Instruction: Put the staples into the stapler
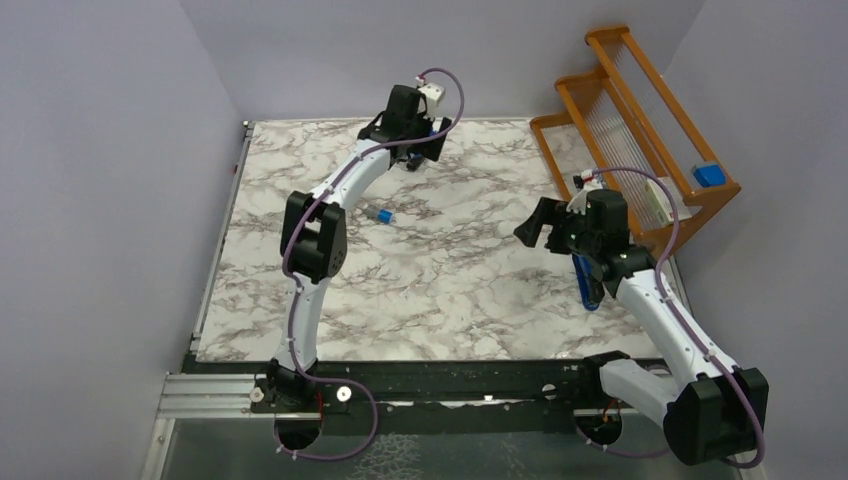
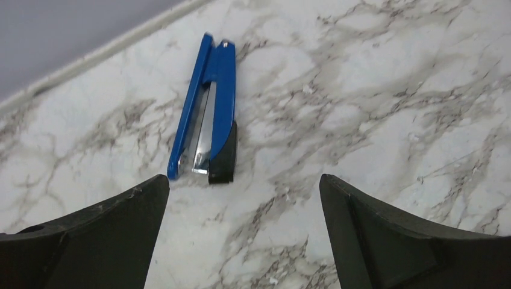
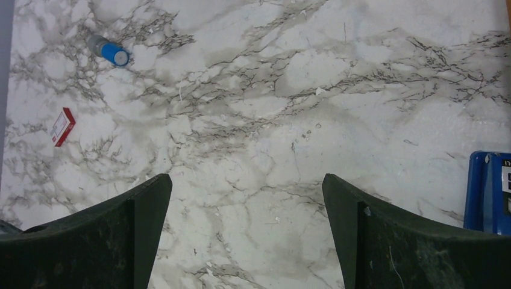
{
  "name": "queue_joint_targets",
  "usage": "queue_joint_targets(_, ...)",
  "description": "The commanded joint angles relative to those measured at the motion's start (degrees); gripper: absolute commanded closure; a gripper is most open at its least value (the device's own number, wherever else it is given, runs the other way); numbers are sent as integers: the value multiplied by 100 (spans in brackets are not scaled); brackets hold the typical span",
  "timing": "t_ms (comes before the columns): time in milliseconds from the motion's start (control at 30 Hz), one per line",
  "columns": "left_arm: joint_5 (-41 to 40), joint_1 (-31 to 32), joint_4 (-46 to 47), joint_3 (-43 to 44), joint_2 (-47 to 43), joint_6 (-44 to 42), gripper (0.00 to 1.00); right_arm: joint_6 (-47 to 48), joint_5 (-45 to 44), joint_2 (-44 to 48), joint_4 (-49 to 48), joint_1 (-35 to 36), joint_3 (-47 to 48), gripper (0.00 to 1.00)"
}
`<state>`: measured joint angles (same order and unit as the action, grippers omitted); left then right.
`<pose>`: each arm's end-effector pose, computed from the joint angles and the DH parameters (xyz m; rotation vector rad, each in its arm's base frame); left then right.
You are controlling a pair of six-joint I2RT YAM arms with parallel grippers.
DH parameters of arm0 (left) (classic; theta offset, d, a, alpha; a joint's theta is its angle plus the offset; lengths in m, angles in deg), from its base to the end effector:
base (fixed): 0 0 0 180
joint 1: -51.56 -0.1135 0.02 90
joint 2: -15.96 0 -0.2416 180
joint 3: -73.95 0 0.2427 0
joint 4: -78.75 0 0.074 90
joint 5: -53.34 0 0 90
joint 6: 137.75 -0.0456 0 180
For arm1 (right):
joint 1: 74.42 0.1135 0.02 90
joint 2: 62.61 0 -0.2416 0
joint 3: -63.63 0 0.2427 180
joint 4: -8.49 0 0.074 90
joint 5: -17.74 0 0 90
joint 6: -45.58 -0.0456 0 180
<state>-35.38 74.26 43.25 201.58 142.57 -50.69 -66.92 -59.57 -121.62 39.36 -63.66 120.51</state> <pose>0.4658 -0.1959 0.2441 0.4964 2.1236 -0.2210 0.2315 0.0542 0.2471 0.0921 2.1847 0.5717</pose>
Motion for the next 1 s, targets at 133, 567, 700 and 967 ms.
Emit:
queue_joint_targets(133,215,-274,-594,2138,1342,-764,6,-3,284,198,400,-31,-54,2)
queue_joint_targets(567,1226,-751,-578,2687,2143,-613,29,-8,473,172,591,-33,-29,3)
queue_joint_targets(700,1311,-767,-574,2614,2254,-636,31,-17,523,173,624,-35,-45,3)
queue_joint_targets(967,1068,-837,-451,2744,2462,-472,44,-31,550,227,754,-31,-33,4)
